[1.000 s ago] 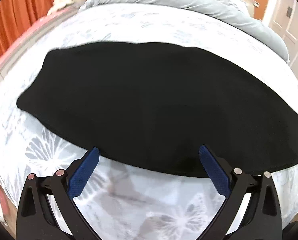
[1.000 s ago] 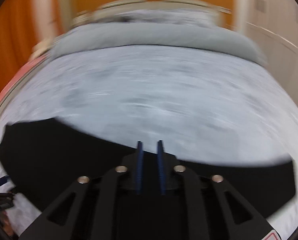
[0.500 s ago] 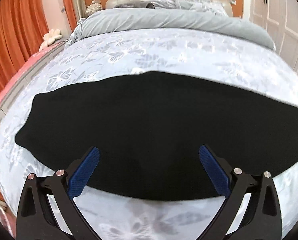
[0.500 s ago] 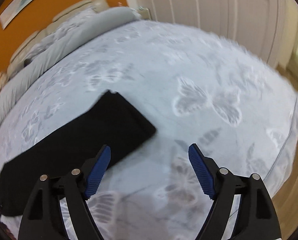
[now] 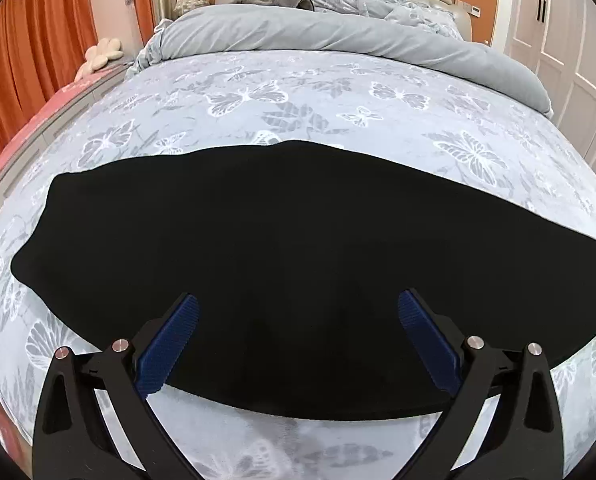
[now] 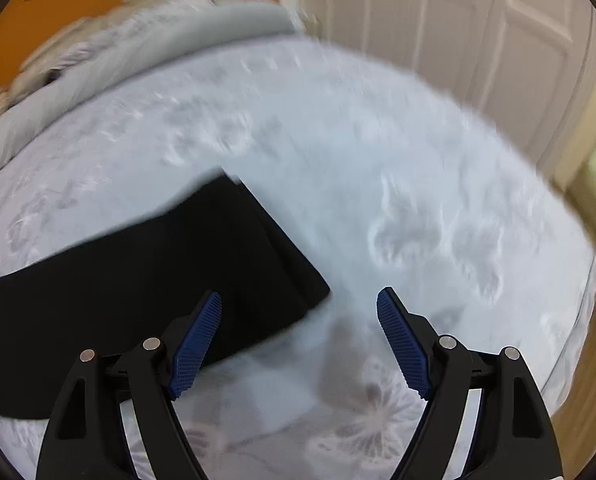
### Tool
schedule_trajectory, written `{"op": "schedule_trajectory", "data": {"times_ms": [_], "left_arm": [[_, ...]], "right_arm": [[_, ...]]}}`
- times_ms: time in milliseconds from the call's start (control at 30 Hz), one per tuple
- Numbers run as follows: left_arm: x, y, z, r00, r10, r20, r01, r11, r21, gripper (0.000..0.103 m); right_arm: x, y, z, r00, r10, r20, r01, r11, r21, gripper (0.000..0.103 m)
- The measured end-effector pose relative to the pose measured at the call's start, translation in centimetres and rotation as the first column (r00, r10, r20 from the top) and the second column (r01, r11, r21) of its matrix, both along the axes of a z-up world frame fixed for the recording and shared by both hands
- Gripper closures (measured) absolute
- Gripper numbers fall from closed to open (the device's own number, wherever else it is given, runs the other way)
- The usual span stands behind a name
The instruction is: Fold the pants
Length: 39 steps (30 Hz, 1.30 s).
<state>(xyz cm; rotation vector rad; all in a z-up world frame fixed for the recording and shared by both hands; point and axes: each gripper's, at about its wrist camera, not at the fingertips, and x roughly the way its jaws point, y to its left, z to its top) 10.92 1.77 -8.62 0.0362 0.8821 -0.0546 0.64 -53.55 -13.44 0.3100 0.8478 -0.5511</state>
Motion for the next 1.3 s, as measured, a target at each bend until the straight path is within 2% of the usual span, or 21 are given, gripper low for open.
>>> {"op": "schedule_trajectory", "data": {"times_ms": [67, 100, 133, 200, 233, 333, 367, 467, 500, 567, 600, 633, 700, 833, 867, 900, 933, 1000, 1100, 1200, 1300], "left_arm": [[0.2, 0.3, 0.1, 1.0, 0.01, -0.007, -0.01, 1.0, -0.028, 0.005], [0.4, 0.4, 0.1, 1.0, 0.011, -0.011, -0.011, 0.999, -0.037, 0.005], [0.4, 0.3, 0.0, 1.0, 0.009, -0.016, -0.01, 0.999, -0.047, 0.005], [0.4, 0.2, 0.0, 1.0, 0.002, -0.015, -0.003, 0.999, -0.038, 0.005], [0.3, 0.0, -0.1, 1.0, -0.002, -0.011, 0.002, 1.0, -0.027, 0.005], [0.0, -0.3, 0.0, 1.0, -0.013, 0.003, 0.013, 1.0, -0.004, 0.005], [0.0, -0.4, 0.0, 1.0, -0.015, 0.004, 0.015, 1.0, -0.01, 0.005], [0.0, -0.7, -0.1, 1.0, -0.027, -0.001, 0.027, 1.0, -0.008, 0.005], [0.0, -0.8, -0.2, 1.0, -0.029, 0.001, 0.029, 1.0, 0.003, 0.005], [-0.1, -0.8, -0.1, 1.0, -0.027, 0.013, 0.026, 0.999, 0.024, 0.005], [-0.1, -0.7, 0.0, 1.0, -0.024, 0.016, 0.024, 0.999, 0.022, 0.005], [-0.1, -0.5, 0.2, 1.0, -0.02, 0.018, 0.02, 1.0, 0.012, 0.005], [0.0, -0.2, 0.6, 1.0, -0.012, 0.021, 0.012, 1.0, -0.017, 0.005], [-0.2, -0.2, 0.7, 1.0, -0.016, 0.02, 0.016, 0.999, -0.029, 0.005], [-0.3, -0.3, 0.8, 1.0, -0.02, 0.022, 0.021, 1.0, -0.02, 0.005], [-0.4, -0.4, 0.8, 0.999, -0.024, 0.025, 0.024, 1.0, -0.011, 0.005], [-0.5, -0.4, 0.8, 0.999, -0.026, 0.029, 0.026, 1.0, 0.001, 0.005], [-0.7, -0.2, 1.0, 0.999, -0.023, 0.035, 0.023, 1.0, 0.009, 0.005], [-0.7, 0.9, 1.6, 0.999, 0.001, 0.042, -0.001, 1.0, -0.013, 0.005], [-0.8, 2.4, 2.1, 0.998, 0.03, 0.046, -0.028, 0.999, -0.038, 0.005], [-1.0, 4.1, 2.6, 0.997, 0.059, 0.053, -0.056, 0.997, -0.048, 0.005]], "right_arm": [[0.5, 0.3, 0.1, 0.998, 0.046, 0.038, -0.047, 0.999, 0.014, 0.026], [1.0, 0.1, -0.5, 0.998, 0.056, 0.022, -0.057, 0.997, 0.043, 0.04], [1.7, -0.4, -1.6, 0.998, 0.063, -0.001, -0.062, 0.993, 0.102, 0.072], [2.3, -1.2, -2.9, 0.999, 0.041, -0.022, -0.037, 0.986, 0.162, 0.089], [2.4, -1.4, -2.3, 0.999, 0.047, 0.007, -0.048, 0.982, 0.182, 0.091], [1.8, -0.9, 1.9, 0.991, 0.054, 0.124, -0.065, 0.994, 0.087, 0.091], [1.9, -1.0, 2.0, 0.991, 0.046, 0.126, -0.054, 0.996, 0.065, 0.091], [3.2, -2.1, -2.8, 0.999, 0.022, -0.024, -0.018, 0.989, 0.15, 0.081], [2.9, -1.9, -3.0, 1.0, 0.021, 0.004, -0.022, 0.992, 0.128, 0.079], [3.0, -1.2, -1.3, 0.999, 0.025, -0.026, -0.024, 0.999, 0.047, 0.056], [2.5, -0.9, -0.3, 1.0, -0.003, -0.005, 0.003, 1.0, 0.012, 0.032], [1.7, -0.8, 0.4, 0.999, -0.031, 0.041, 0.031, 0.999, -0.011, 0.02], [0.7, -1.4, 0.2, 0.996, -0.074, 0.045, 0.074, 0.997, 0.016, 0.02], [1.2, -3.4, -3.7, 0.994, -0.109, -0.02, 0.11, 0.968, 0.226, 0.02], [1.2, -3.5, -3.9, 0.993, -0.118, -0.003, 0.116, 0.966, 0.229, 0.022], [1.2, -3.0, -3.6, 0.994, -0.109, 0.024, 0.101, 0.969, 0.225, 0.055], [1.6, -2.8, -3.3, 0.996, -0.075, 0.051, 0.058, 0.955, 0.291, 0.085], [1.7, -2.3, -2.5, 0.989, -0.097, 0.108, 0.05, 0.927, 0.371, 0.085], [2.6, 0.8, 0.9, 0.978, -0.029, 0.207, -0.049, 0.931, 0.361, 0.086], [4.0, 6.3, 5.1, 0.934, 0.096, 0.344, -0.226, 0.905, 0.36, 0.086], [5.7, 12.6, 7.4, 0.883, 0.227, 0.41, -0.379, 0.861, 0.34, 0.086]]}}
